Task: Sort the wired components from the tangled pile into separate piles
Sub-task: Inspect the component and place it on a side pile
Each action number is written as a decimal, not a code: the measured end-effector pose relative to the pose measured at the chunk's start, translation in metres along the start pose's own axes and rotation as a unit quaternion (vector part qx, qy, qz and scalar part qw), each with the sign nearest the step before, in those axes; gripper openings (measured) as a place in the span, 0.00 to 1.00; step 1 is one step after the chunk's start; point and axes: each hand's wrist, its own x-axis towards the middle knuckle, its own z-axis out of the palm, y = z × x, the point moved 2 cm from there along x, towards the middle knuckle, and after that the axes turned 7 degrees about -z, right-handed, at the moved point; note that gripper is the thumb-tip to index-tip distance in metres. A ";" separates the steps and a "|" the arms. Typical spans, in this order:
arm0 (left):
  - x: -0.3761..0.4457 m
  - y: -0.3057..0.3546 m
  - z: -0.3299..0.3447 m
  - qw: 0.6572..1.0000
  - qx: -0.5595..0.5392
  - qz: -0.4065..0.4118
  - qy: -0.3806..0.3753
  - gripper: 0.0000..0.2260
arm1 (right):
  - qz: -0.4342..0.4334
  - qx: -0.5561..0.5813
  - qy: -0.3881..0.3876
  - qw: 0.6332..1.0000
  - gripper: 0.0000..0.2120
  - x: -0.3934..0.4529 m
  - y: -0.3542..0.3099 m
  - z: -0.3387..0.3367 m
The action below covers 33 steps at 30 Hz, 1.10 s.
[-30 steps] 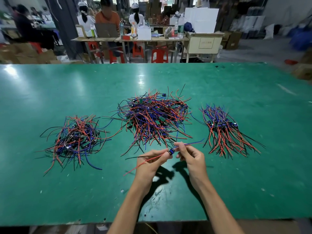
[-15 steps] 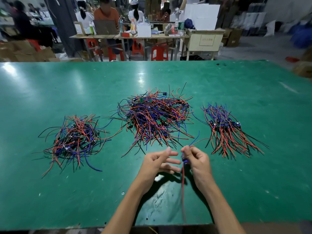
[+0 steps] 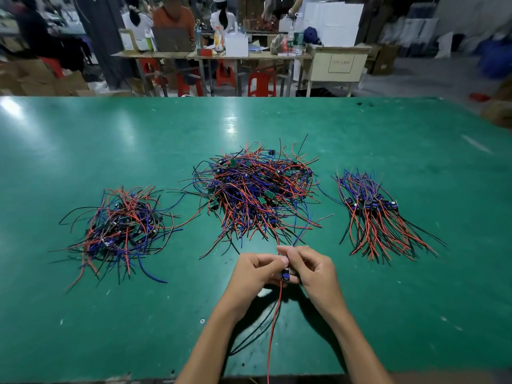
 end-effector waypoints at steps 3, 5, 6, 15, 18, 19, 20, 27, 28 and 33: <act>-0.001 -0.002 0.001 0.999 0.020 0.022 0.033 0.09 | 0.040 0.013 -0.045 0.998 0.15 -0.004 0.002 0.007; -0.001 -0.004 0.003 0.998 0.039 0.030 0.047 0.10 | 0.061 0.007 -0.027 0.998 0.17 -0.003 0.003 0.012; -0.002 -0.004 0.003 0.997 0.045 0.033 0.045 0.10 | 0.072 0.006 -0.015 0.997 0.17 -0.002 0.004 0.014; -0.007 -0.003 0.003 1.000 0.019 0.002 0.022 0.05 | 0.120 -0.001 0.043 0.992 0.15 0.025 -0.006 0.011; -0.009 -0.003 0.001 0.999 0.035 -0.010 0.007 0.06 | 0.138 -0.009 0.057 0.989 0.13 0.042 -0.010 0.007; -0.009 -0.003 0.001 0.999 0.038 -0.012 0.002 0.06 | 0.156 -0.002 0.064 0.986 0.13 0.047 -0.009 0.005; -0.010 -0.003 0.001 0.999 0.043 -0.015 -0.001 0.06 | 0.174 0.008 0.072 0.982 0.13 0.050 -0.009 0.004; -0.010 0.000 0.003 0.999 0.031 -0.012 -0.002 0.06 | 0.192 0.045 0.010 0.980 0.18 0.045 -0.011 0.004; -0.010 0.000 0.004 1.000 0.030 -0.006 0.008 0.07 | 0.169 0.029 -0.042 0.984 0.21 0.039 -0.011 0.004; -0.007 0.000 0.006 0.998 0.052 -0.002 0.024 0.10 | 0.049 0.023 -0.141 0.988 0.14 0.010 0.001 0.001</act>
